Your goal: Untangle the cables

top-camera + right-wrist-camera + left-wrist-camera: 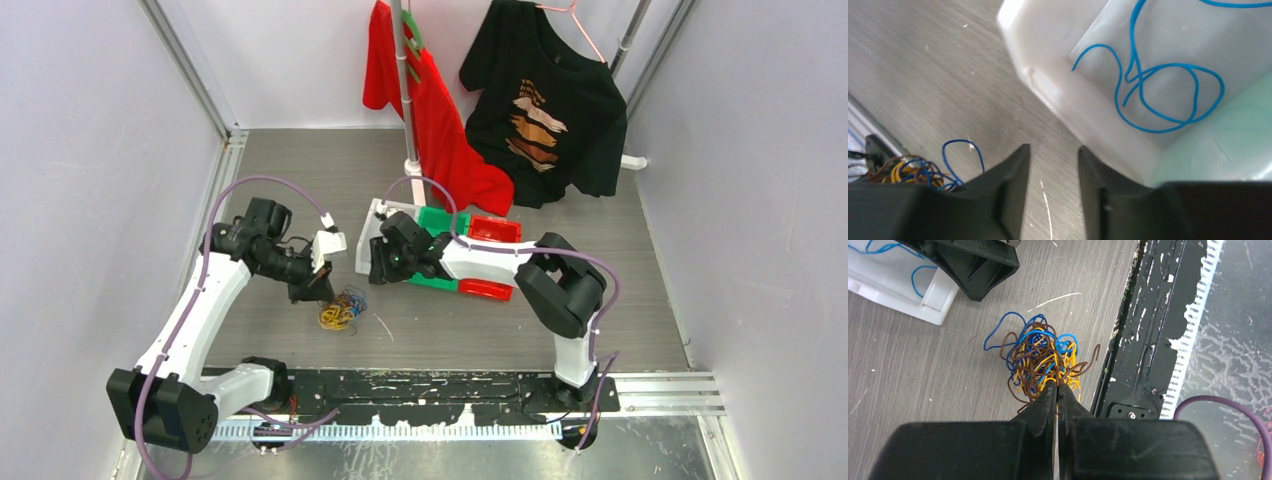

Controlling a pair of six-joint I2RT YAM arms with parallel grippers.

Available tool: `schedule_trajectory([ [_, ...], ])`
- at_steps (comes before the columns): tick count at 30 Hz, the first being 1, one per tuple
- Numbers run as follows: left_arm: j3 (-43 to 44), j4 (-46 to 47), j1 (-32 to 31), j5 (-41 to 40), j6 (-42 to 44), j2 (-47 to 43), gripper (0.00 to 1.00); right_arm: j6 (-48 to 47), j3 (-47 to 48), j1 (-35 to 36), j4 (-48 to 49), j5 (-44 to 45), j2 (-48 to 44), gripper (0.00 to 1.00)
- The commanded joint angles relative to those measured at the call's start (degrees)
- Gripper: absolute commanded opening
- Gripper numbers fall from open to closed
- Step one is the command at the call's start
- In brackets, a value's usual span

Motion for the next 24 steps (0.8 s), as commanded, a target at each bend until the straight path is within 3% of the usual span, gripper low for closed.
schedule_trajectory([
  [1,3.06,-3.07,0.33,3.41,4.20,-1.53,0.00,0.34,-4.96,0.30,7.10,1.74,-8.24,0.54],
  [7,4.39,-6.36,0.32,3.64,5.64,-1.40,0.00,2.81,-16.47,2.52,15.68,0.60,-20.59,0.60],
  [14,5.60,-6.34,0.18,5.39,5.58,-2.17,0.00,-3.26,-25.60,8.68,30.55,-0.75,-27.60,0.61],
  [24,8.06,-6.89,-0.23,7.23,1.68,-1.83,0.00,-8.71,-17.74,12.60,35.05,0.63,-22.32,0.74],
])
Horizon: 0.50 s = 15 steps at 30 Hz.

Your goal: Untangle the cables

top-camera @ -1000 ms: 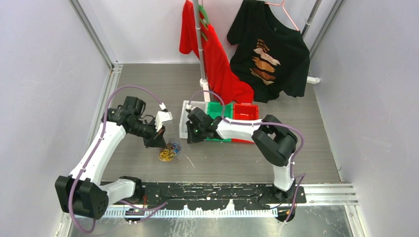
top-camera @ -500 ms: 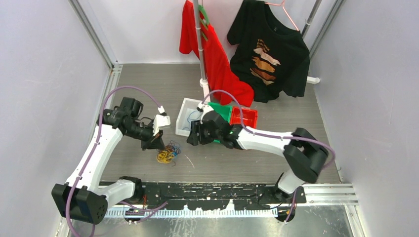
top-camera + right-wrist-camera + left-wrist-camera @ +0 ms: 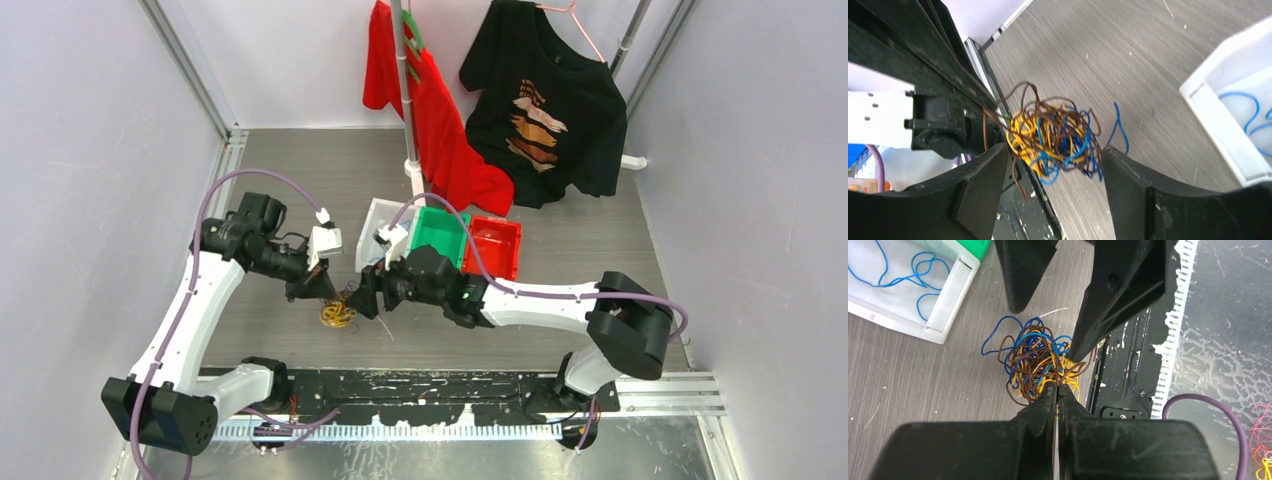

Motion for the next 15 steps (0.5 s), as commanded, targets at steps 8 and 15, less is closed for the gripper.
schedule_trajectory([
  [8,7.44,-1.52,-0.27,10.14,-12.75,-0.24,0.00,-5.73,6.12,3.89,9.49,13.06,4.21,0.68],
  [15,11.61,-2.29,-0.27,16.28,-19.72,-0.46,0.00,-5.40,3.48,4.61,9.85,17.64,4.81,0.57],
])
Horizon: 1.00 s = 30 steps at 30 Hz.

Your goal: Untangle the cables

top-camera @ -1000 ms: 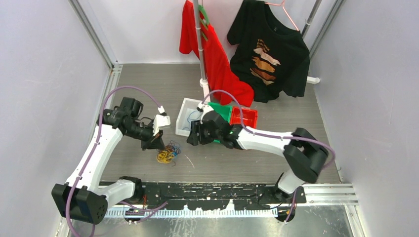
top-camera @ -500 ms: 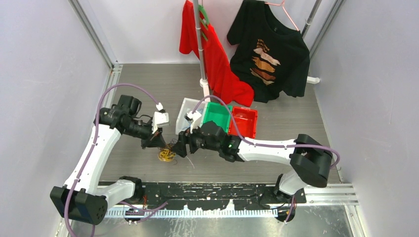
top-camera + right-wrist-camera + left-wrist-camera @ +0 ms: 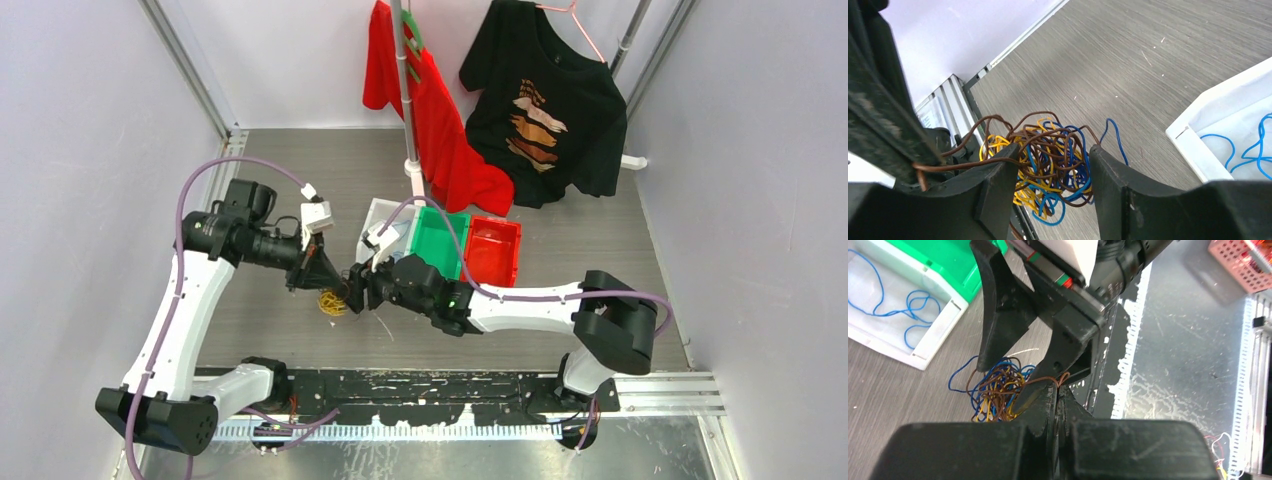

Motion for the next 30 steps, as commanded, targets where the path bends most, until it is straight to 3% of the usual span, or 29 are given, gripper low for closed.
schedule_trajectory([
  [1,4.54,-1.30,-0.13,8.96,-6.47,-0.53,0.00,-0.54,-1.69,0.29,3.79,5.63,-0.15,0.55],
  [15,17.03,-3.82,-0.19,8.80,-11.35,-0.66,0.00,3.68,-13.32,0.28,-5.52,10.80,-9.27,0.48],
  [22,21.44,-0.21,-0.15,-0.62,-11.73,-1.72,0.00,6.97,-12.70,0.28,-13.98,9.70,-9.31,0.45],
  [30,25.53,18.45,-0.16,-16.60,-20.75,-5.28,0.00,8.41,-9.64,0.37,-19.76,8.46,-7.74,0.49],
])
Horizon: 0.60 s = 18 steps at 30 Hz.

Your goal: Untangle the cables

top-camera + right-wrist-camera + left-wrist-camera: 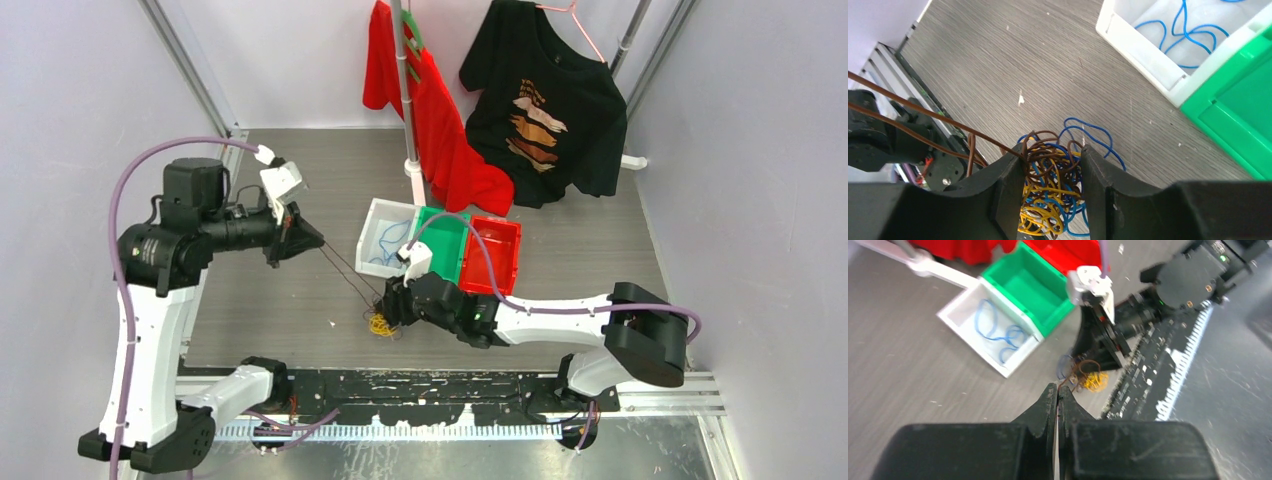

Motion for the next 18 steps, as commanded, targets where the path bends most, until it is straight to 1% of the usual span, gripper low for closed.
schedule_trajectory([
  [1,7.16,15.49,0.11,-8.99,-6.02,-2.16,0.00,1.12,3.05,0.12,-8.93,0.16,1.87,0.49],
  [4,10.36,18.49,0.20,-14.16,-7.05,-1.67,0.00,1.51,3.83,0.64,-9.59,-0.07,3.26,0.55],
  [8,11.14,25.06,0.12,-25.59,-7.78,-2.16,0.00,1.51,4.73,1.31,-10.74,1.44,4.10,0.57],
  [10,10.46,24.91,0.20,-24.53,-7.44,-2.60,0.00,1.52,5.07,1.66,-11.13,2.16,3.97,0.58],
  [13,7.28,18.76,0.11,-18.44,-7.24,-3.37,0.00,0.91,4.48,1.82,-10.08,1.83,2.12,0.58],
  [16,-1.41,15.19,0.11,-15.60,-6.32,-5.82,0.00,1.05,5.22,1.82,-10.64,1.93,1.30,0.55],
  [18,-8.56,13.62,0.11,-14.56,-2.98,-7.91,0.00,1.27,6.30,1.82,-12.21,2.11,1.73,0.53],
])
